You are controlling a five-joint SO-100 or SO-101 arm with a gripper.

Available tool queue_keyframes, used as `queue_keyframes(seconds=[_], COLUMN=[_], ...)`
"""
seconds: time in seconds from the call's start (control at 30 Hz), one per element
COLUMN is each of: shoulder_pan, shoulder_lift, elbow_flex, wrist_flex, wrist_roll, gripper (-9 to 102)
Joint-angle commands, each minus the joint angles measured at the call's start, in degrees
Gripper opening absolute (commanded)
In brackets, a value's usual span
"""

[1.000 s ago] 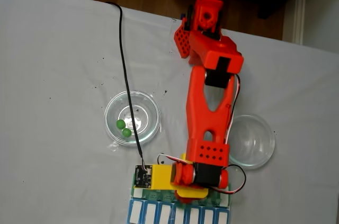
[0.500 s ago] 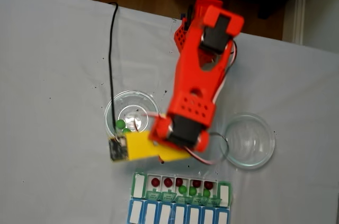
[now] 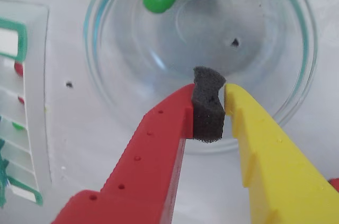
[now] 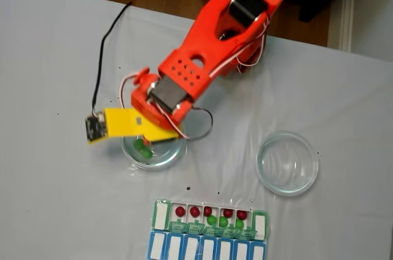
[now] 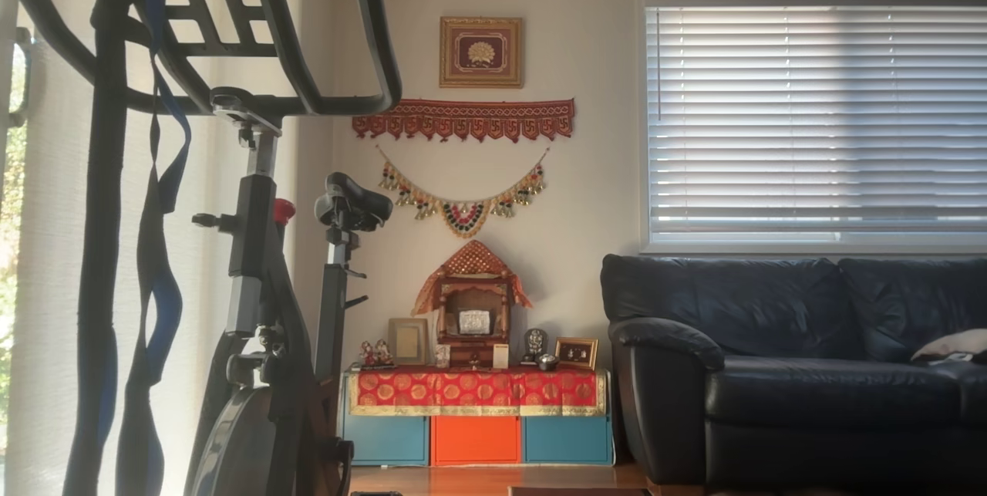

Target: Sort medicines into box.

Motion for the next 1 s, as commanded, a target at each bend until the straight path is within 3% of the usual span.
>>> queue_keyframes(seconds=[0.0, 0.47, 0.97], shoulder_pan=[0.44, -3.52, -3.08], shoulder_lift=[9.49, 5.27, -6.33], elbow_flex=[3.96, 6.77, 5.98], wrist_flex=[-6.33, -13.62, -20.13], wrist_roll=[3.69, 23.47, 25.49], gripper=[2, 8, 15])
